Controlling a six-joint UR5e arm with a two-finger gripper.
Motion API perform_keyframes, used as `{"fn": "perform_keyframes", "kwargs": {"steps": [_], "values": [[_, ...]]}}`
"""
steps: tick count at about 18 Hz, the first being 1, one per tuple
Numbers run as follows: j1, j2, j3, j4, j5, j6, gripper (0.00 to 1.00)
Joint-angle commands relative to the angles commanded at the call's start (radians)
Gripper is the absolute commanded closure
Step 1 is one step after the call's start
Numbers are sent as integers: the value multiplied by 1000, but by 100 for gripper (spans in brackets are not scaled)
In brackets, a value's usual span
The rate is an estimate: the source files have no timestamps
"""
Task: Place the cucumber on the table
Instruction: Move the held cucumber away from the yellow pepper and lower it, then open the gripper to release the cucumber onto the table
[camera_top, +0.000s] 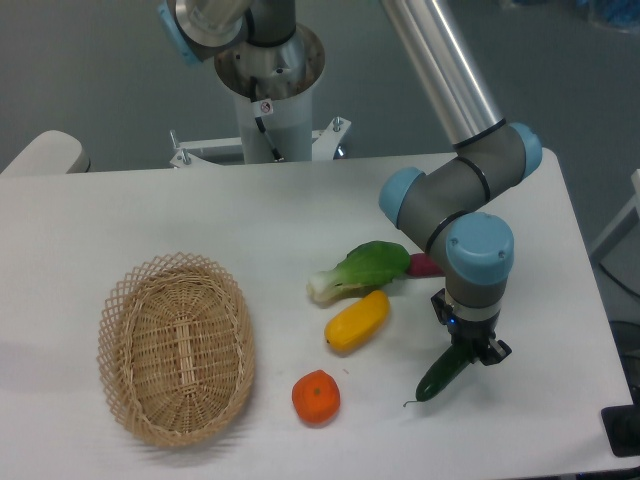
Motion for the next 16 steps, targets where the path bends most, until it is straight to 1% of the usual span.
{"fn": "perform_keyframes", "kwargs": {"steps": [13, 16], "values": [[-3, 0, -8, -3, 3, -8, 65], [-5, 0, -18, 0, 3, -8, 62]]}}
